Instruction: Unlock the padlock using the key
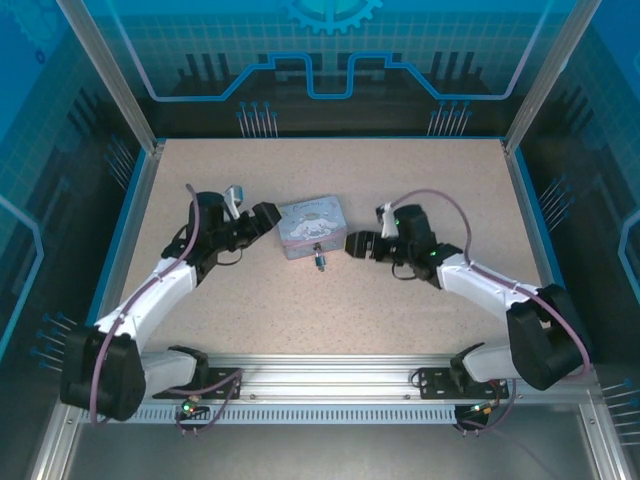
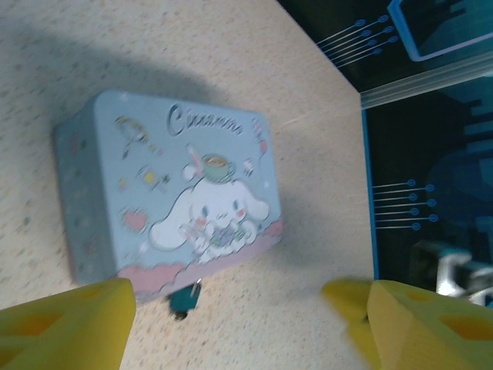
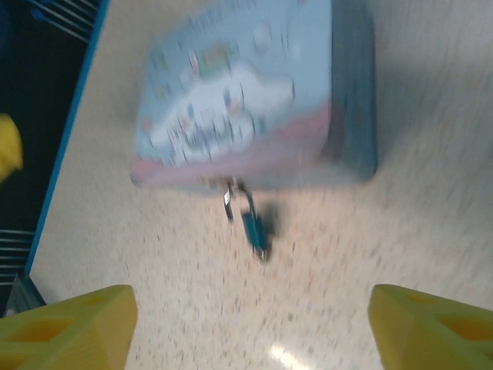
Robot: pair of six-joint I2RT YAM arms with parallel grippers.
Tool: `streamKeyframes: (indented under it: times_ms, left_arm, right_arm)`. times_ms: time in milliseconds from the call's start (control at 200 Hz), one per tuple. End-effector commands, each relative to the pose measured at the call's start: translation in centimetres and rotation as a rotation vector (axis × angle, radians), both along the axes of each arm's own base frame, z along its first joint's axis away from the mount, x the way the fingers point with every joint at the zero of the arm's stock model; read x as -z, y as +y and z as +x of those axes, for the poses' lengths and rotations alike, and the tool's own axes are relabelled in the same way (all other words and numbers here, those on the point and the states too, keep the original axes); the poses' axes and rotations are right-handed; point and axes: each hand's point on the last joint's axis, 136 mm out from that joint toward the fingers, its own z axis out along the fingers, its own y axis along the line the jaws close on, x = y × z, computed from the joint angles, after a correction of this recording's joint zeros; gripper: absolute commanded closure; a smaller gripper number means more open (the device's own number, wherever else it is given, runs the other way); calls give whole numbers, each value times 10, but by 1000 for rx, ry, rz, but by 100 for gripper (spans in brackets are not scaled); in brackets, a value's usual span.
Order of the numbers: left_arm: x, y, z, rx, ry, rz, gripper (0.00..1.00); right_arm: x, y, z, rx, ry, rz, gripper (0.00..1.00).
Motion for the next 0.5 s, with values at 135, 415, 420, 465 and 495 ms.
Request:
streamKeyframes:
  times_ms: [135, 415, 420, 465, 495]
  left_arm:
    - [-25, -26, 51, 119, -98, -62, 25]
    - [1, -36, 70, 165, -49, -61, 27]
    - [2, -37, 70, 166, -47, -61, 27]
    - [5, -38, 71, 170, -42, -63, 28]
    - [7, -38, 72, 171, -38, -62, 28]
  right_arm:
    - [24, 42, 8, 63, -22, 64, 34]
    - [66, 68, 23, 106, 39, 102, 52]
    - [66, 68, 23, 107, 40, 102, 53]
    - [71, 71, 22, 109, 48, 100, 54]
    - [76, 70, 22, 116, 55, 92, 55]
